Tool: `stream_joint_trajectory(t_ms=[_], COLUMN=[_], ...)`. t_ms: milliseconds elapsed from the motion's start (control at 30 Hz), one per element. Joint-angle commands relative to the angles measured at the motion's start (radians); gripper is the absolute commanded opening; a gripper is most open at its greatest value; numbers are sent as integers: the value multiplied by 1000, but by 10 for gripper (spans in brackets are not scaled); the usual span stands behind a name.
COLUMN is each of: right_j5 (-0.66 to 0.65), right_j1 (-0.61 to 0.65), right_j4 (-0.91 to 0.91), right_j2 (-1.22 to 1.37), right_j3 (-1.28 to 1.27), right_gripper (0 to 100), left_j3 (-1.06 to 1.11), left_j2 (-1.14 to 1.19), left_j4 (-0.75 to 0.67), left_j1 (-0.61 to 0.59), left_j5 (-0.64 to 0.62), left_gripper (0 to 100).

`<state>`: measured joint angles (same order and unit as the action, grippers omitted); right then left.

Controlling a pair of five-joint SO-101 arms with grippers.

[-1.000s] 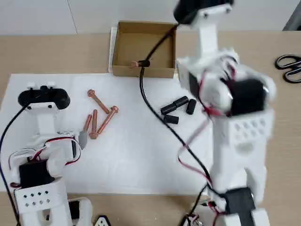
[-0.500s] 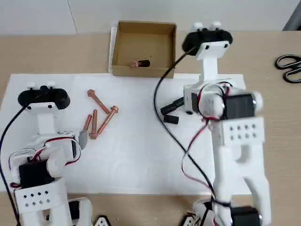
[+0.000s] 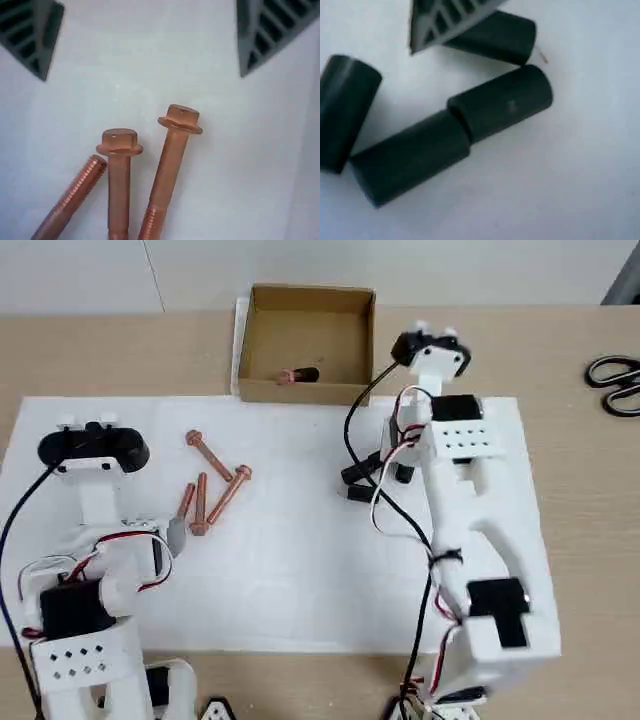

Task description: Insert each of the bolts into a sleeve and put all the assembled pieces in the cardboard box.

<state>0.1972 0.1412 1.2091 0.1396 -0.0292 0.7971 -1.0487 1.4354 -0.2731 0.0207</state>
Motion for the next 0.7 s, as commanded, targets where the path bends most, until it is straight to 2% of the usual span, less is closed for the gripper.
stream_joint_trajectory(t_ms=[0,233,567,667], right_j5=[9,9,9,9], right_j1=[-8,-21,-47,-56], right_j4=[-12,59,59,59], right_j2=[45,180,282,283], right_j3=[92,250,321,321], right_gripper=[182,70,70,115], left_j3=[-7,-5,-5,-5], left_j2=[-12,-12,-12,-12], left_j4=[5,3,3,3], left_j1=[-6,-6,-6,-6], left_j5=[3,3,3,3], left_gripper=[233,233,233,233])
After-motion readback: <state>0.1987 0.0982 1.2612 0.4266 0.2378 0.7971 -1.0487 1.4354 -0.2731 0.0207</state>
